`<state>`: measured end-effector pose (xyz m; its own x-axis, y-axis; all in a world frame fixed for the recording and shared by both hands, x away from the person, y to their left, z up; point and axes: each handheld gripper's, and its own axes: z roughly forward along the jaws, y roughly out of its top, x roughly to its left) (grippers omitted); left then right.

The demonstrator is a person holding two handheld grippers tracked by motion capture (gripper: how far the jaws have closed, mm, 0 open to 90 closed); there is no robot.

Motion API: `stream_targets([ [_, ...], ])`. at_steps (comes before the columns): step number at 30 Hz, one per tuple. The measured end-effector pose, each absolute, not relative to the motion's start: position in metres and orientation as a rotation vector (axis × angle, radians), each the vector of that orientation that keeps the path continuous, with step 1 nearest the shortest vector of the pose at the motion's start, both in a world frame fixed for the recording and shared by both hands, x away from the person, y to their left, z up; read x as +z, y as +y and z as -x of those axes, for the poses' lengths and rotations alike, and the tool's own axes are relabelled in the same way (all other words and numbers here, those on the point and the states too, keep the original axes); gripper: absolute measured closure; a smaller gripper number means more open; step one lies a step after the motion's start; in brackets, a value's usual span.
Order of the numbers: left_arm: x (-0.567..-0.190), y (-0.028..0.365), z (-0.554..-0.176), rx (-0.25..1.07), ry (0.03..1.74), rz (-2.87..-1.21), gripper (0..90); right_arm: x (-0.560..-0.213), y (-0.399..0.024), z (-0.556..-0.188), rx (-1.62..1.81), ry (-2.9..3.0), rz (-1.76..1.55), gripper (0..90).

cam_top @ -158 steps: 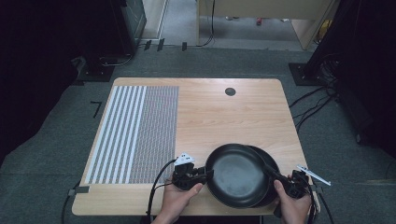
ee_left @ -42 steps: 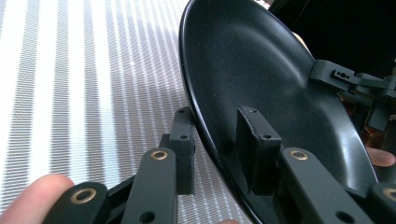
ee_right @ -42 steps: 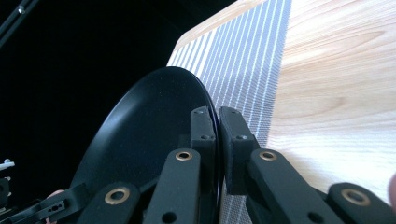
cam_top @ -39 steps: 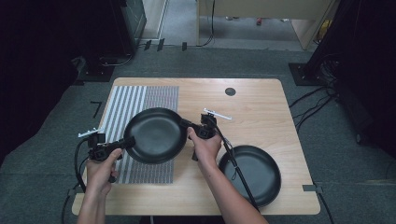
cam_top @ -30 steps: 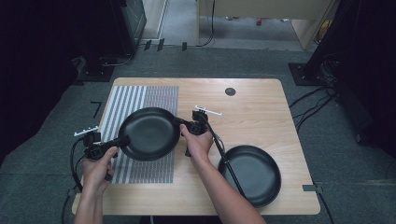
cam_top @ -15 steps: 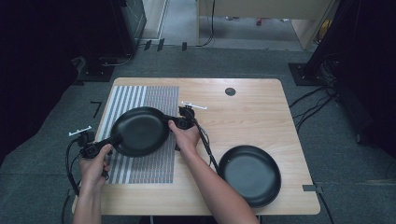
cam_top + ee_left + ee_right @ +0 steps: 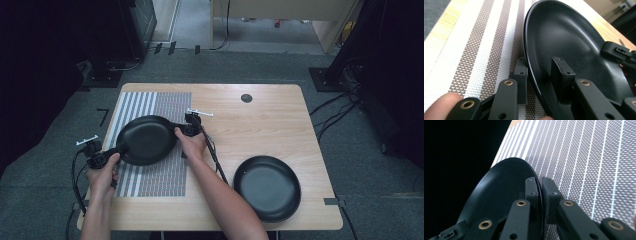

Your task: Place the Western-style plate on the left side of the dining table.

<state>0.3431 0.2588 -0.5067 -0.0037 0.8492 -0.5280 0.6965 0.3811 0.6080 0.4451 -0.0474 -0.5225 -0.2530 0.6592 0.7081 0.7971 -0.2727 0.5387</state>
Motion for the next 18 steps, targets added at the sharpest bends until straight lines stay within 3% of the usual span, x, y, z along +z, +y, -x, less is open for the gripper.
stream_targets([
  [18, -0.513, 0.246, -0.359, 0.282, 1.756, -1.369, 64.7, -0.531, -0.046, -0.47, -1.601, -1.828, 1.843, 83.3],
])
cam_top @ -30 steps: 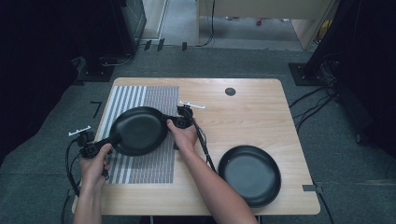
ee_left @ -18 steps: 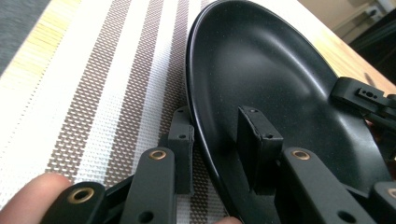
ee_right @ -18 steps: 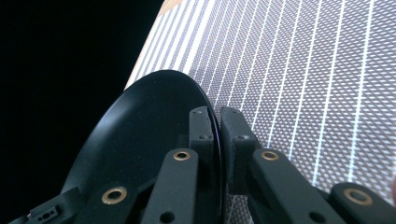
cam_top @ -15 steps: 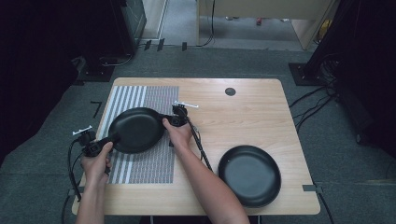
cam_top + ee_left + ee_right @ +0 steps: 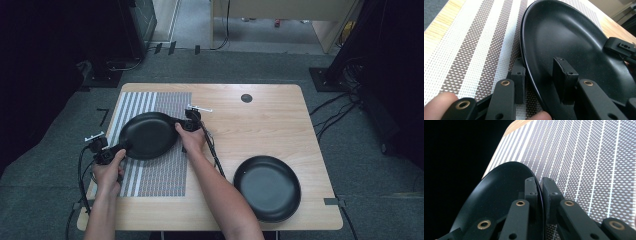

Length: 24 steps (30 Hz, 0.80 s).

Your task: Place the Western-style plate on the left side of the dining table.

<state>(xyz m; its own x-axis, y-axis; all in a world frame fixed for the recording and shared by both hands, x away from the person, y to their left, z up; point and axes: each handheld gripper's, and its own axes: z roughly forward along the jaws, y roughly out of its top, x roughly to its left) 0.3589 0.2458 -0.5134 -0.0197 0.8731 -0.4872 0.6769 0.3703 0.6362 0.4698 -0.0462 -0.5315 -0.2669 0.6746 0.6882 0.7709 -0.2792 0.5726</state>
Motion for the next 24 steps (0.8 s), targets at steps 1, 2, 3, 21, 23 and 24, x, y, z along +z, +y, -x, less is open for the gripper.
stream_targets([
  [1, -0.513, 0.246, -0.359, 0.282, 1.756, -1.369, 64.6, -0.531, -0.046, -0.47, -1.601, -1.828, 1.843, 83.3],
  [2, -0.513, 0.246, -0.359, 0.285, 1.755, -1.372, 64.6, -0.531, -0.046, -0.47, -1.6, -1.833, 1.843, 83.1],
  [3, -0.514, 0.245, -0.359, 0.287, 1.753, -1.373, 64.4, -0.532, -0.045, -0.471, -1.605, -1.841, 1.84, 83.0],
  [21, -0.514, 0.239, -0.358, 0.328, 1.675, -1.449, 49.1, -0.523, -0.047, -0.472, -1.657, -1.872, 1.874, 64.7],
  [23, -0.513, 0.237, -0.358, 0.335, 1.676, -1.453, 46.6, -0.521, -0.047, -0.471, -1.67, -1.886, 1.878, 63.3],
  [24, -0.512, 0.237, -0.358, 0.343, 1.68, -1.478, 45.6, -0.516, -0.048, -0.469, -1.688, -1.921, 1.885, 61.5],
])
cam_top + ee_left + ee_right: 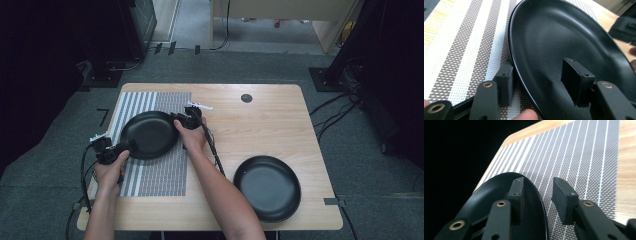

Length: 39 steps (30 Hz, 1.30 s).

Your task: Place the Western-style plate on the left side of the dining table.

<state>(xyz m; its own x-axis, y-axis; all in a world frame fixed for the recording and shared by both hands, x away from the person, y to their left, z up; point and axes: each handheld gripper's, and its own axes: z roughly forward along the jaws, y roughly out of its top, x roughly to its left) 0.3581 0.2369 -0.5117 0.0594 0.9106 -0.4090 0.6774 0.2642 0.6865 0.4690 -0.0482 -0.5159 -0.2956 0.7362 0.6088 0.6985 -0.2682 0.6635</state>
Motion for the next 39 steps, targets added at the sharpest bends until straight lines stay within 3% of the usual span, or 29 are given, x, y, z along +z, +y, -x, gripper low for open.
stream_targets([
  [8, -0.495, 0.248, -0.351, 0.438, 1.657, -1.479, 39.4, -0.498, -0.054, -0.455, 1.6, 1.924, -1.78, 55.9],
  [19, -0.49, 0.24, -0.343, 0.415, 1.628, -1.522, 34.0, -0.471, -0.073, -0.436, 1.583, 1.971, -1.675, 42.6],
  [23, -0.486, 0.234, -0.338, 0.434, 1.619, -1.545, 28.9, -0.458, -0.088, -0.425, 1.572, 2.002, -1.654, 40.2],
  [24, -0.484, 0.232, -0.336, 0.441, 1.63, -1.55, 26.9, -0.455, -0.094, -0.42, 1.568, 2.023, -1.633, 35.2],
  [39, -0.478, 0.219, -0.315, 0.456, 1.641, -1.622, 18.7, -0.443, -0.165, -0.375, 1.531, 1.998, -1.567, 28.7],
])
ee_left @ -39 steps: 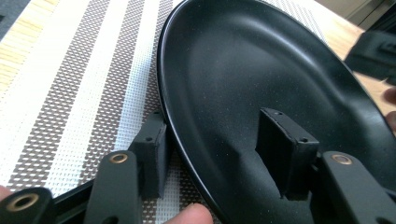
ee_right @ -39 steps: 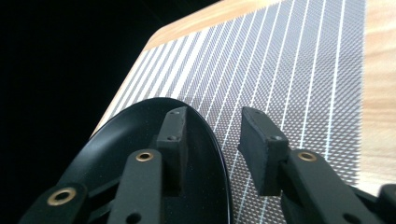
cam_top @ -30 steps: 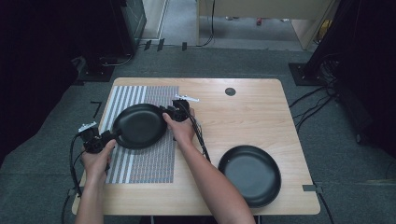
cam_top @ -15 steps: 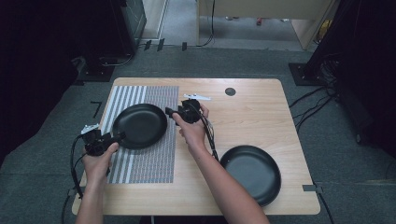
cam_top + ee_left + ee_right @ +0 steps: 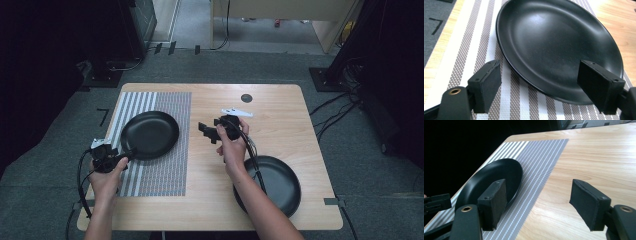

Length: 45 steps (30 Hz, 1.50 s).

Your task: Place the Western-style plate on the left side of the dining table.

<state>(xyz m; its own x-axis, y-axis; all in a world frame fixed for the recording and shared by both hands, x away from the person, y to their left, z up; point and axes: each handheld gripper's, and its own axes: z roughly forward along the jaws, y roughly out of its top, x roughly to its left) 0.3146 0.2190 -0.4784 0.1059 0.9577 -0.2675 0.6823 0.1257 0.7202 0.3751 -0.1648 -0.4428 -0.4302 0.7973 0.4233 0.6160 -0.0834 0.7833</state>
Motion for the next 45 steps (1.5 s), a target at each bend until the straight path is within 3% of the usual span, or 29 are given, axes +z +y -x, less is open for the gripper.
stream_targets([
  [16, -0.476, 0.226, -0.276, 0.514, 1.6, -1.605, 16.6, -0.428, -0.221, -0.326, 1.508, 1.963, -1.497, 24.7],
  [45, -0.497, 0.229, -0.24, 0.63, 1.604, -1.703, 13.1, -0.461, -0.342, -0.26, 1.367, 1.792, -1.649, 22.8],
])
